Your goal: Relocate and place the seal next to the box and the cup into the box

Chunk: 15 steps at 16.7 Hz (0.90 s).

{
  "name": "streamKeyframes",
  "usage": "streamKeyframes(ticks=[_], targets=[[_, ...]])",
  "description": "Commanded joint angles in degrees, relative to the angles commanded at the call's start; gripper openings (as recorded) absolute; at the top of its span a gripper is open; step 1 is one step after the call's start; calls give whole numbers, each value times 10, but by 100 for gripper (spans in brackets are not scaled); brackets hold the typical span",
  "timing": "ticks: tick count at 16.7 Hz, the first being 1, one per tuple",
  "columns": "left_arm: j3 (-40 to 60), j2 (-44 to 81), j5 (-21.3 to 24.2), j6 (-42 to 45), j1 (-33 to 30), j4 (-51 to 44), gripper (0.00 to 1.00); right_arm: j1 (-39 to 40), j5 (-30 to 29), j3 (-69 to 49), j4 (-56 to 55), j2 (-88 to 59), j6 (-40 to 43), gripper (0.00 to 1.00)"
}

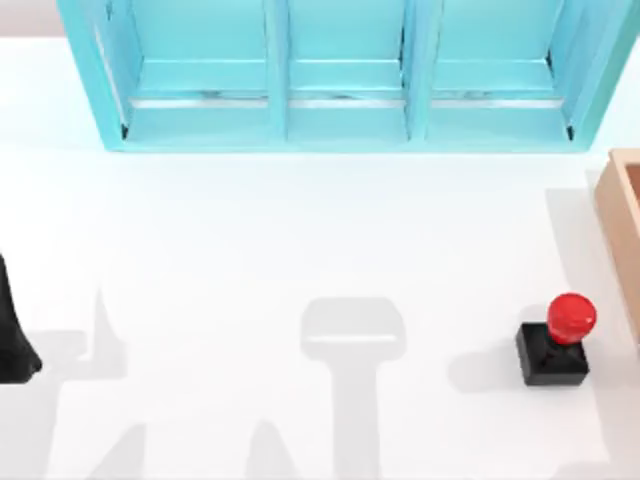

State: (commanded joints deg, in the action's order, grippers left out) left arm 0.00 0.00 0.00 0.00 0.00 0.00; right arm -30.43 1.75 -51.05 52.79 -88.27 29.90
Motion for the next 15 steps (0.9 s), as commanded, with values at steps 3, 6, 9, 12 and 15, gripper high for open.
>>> streamKeyframes(ticks=[3,6,9,12,15], targets=[[0,0,0,0,0,0,100,0,0,0,0,0,0,53],[0,0,0,0,0,0,100,0,0,0,0,0,0,75],[0,0,0,0,0,0,100,0,0,0,0,0,0,98],[0,0,0,0,0,0,100,0,0,0,0,0,0,100],[0,0,0,0,0,0,100,0,0,0,0,0,0,100]])
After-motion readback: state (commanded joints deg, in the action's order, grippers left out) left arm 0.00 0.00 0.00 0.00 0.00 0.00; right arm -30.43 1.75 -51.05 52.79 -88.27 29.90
